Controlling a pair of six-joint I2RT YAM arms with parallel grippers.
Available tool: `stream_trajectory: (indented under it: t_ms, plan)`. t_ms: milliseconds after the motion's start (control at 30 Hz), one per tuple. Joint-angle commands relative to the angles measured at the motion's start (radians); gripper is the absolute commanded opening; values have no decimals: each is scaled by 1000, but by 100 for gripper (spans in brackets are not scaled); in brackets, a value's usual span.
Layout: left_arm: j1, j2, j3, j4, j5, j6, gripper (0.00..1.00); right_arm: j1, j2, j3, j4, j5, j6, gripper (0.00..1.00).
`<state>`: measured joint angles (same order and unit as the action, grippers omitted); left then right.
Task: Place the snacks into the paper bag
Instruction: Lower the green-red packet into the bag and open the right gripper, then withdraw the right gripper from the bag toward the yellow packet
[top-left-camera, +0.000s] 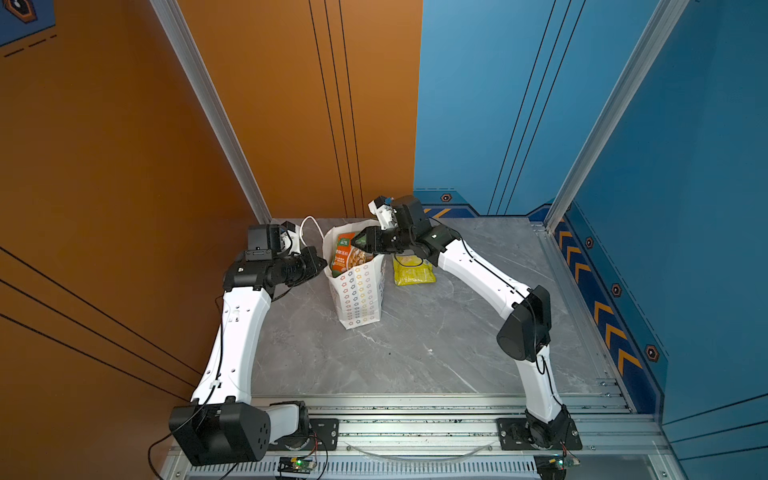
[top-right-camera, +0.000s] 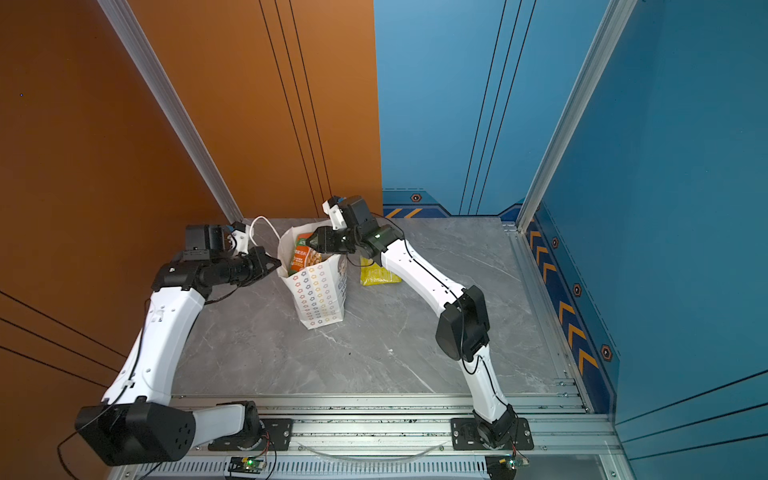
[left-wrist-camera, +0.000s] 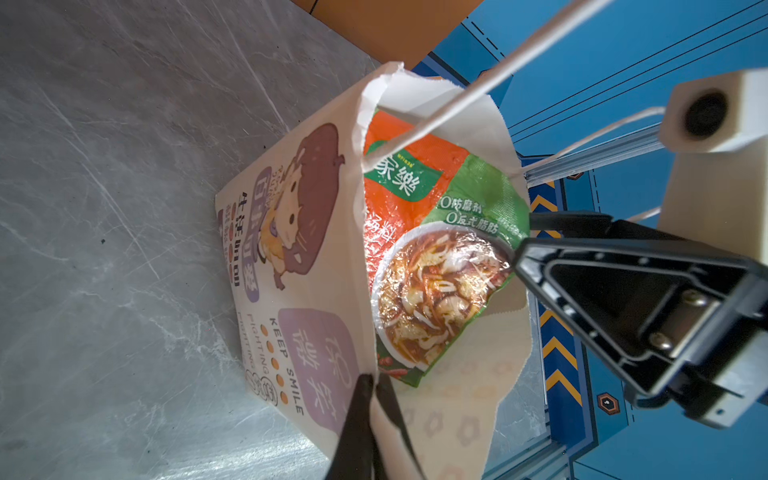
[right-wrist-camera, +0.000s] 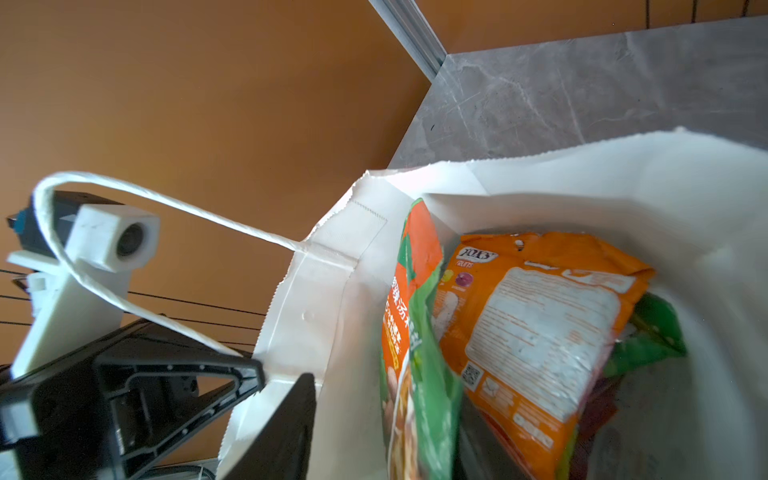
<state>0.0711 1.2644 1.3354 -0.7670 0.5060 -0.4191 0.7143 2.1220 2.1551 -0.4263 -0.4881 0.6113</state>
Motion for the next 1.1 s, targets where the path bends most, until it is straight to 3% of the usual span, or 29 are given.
stream_trajectory:
  t_ms: [0,400,800,933,1067]
  plan:
    - [4,-12,-2,10,31,5,1,-30,-115,-20,55,44,-3,51]
    - [6,-10,-2,11,31,4,1,-55,-285,-175,88,103,-67,54]
    - [6,-11,-4,10,30,5,1,-200,-485,-594,148,190,-82,70]
    - [7,-9,-1,10,30,3,1,-274,-475,-702,183,213,-64,77]
    - [7,-11,1,11,30,0,1,-336,-380,-729,179,201,-31,76]
